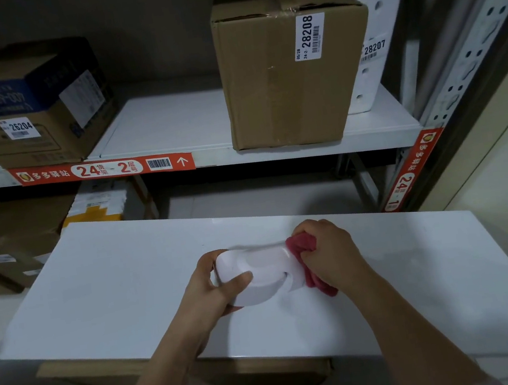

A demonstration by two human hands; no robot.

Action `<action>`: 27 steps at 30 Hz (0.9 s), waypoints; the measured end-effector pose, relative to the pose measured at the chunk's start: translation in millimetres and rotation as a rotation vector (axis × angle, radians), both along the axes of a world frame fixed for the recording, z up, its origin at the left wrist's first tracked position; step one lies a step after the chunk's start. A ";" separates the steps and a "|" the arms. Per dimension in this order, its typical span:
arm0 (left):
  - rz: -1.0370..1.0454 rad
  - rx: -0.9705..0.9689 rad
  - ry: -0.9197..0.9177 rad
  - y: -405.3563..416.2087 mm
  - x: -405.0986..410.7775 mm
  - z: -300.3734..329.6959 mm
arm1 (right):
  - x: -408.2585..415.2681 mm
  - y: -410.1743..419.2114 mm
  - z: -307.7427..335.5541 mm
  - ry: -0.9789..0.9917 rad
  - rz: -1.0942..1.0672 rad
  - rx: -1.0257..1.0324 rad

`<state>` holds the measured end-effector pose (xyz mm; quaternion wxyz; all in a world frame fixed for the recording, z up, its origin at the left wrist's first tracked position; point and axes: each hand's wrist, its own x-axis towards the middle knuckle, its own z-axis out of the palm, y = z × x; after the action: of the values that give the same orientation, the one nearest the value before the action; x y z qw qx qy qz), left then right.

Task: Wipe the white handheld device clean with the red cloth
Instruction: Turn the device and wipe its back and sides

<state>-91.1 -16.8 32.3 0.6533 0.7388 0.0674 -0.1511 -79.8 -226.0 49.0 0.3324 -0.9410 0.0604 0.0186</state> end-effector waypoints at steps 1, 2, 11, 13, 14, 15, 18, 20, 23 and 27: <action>0.000 0.002 -0.005 -1.2 0.2 0.4 | -0.5 1.6 2.7 0.004 0.017 -0.032; 0.002 0.002 -0.010 -2.3 0.3 0.8 | -1.4 4.7 6.2 0.005 0.043 -0.056; 0.083 0.078 0.022 -12.5 3.5 0.3 | 2.8 18.9 9.2 -0.006 0.036 -0.092; 0.075 0.075 0.025 -11.8 3.7 0.2 | 6.0 12.9 2.5 -0.016 -0.054 -0.133; 0.075 0.069 0.028 -10.9 3.3 0.4 | 7.4 9.8 -0.7 -0.011 -0.096 -0.136; 0.076 0.060 0.033 -10.6 3.2 0.3 | 7.8 6.8 -2.7 -0.005 -0.130 -0.125; 0.084 0.043 0.048 -9.2 4.2 -0.7 | 6.7 8.8 -1.4 -0.024 -0.088 -0.123; 0.080 0.043 0.046 -9.4 5.9 -1.4 | 6.3 19.8 3.4 -0.079 0.017 -0.137; 0.060 0.052 0.026 -10.5 6.6 -0.7 | 8.1 28.4 5.3 -0.111 0.045 -0.161; 0.021 0.079 -0.022 -9.0 6.2 -1.1 | 11.4 9.6 -1.1 -0.055 -0.112 -0.110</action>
<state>-84.9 -25.8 31.2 0.6257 0.7650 0.0741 -0.1335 -68.4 -216.4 47.9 0.2823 -0.9531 0.1049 -0.0291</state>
